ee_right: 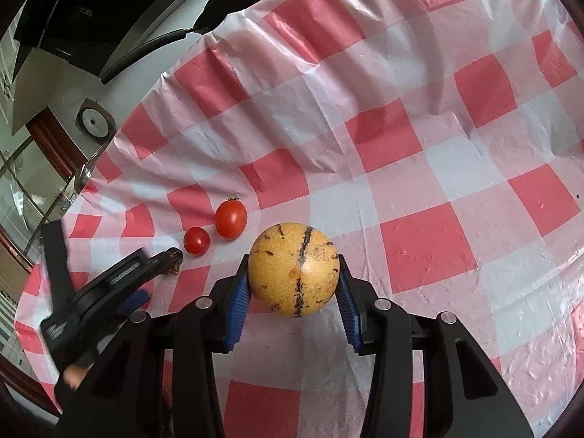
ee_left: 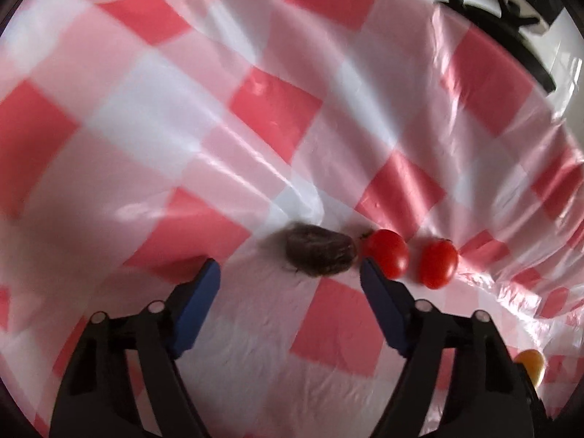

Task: Organize fruits
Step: 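Grasp the second yellow striped melon with the right tool while the left tool grasps a dark brown fruit, then carry the held melon and brown fruit from the table over the white box, then open the left tool to drop the brown fruit while the right tool drops the melon, then move both open tools back over the two red tomatoes on the table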

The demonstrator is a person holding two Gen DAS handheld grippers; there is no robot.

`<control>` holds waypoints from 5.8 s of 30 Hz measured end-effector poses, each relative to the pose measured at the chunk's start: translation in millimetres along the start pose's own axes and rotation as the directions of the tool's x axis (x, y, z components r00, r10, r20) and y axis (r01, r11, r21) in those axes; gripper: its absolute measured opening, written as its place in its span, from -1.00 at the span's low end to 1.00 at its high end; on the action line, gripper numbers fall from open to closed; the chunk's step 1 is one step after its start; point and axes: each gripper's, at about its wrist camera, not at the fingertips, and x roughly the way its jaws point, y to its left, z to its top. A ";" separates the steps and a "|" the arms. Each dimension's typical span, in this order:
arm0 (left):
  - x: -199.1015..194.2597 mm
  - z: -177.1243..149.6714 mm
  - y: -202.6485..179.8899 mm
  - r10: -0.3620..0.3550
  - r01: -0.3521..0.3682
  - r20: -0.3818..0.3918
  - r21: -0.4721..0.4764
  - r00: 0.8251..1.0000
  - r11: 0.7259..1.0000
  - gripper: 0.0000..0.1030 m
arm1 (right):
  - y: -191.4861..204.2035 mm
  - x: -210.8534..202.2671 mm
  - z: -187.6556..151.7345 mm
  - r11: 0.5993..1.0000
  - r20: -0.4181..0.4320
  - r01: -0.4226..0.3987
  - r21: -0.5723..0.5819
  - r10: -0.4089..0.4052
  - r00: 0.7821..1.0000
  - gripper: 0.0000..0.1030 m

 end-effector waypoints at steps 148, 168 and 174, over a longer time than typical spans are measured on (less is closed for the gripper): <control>-337.1 -438.0 442.2 0.248 -0.200 0.039 -0.478 0.968 0.856 0.83 | 244.5 -188.9 -552.4 0.065 -0.655 -0.652 -0.755 -0.099 0.749 0.57; -409.1 -264.5 272.7 0.114 -0.068 0.521 -0.107 0.846 0.992 0.97 | 180.8 -244.5 -256.1 0.666 -0.201 -0.433 -0.607 0.398 0.895 0.69; -314.2 -213.1 181.2 -0.011 0.007 0.375 0.012 0.927 1.000 0.97 | 103.8 -214.6 -179.5 0.846 -0.054 -0.259 -0.465 0.265 0.963 0.69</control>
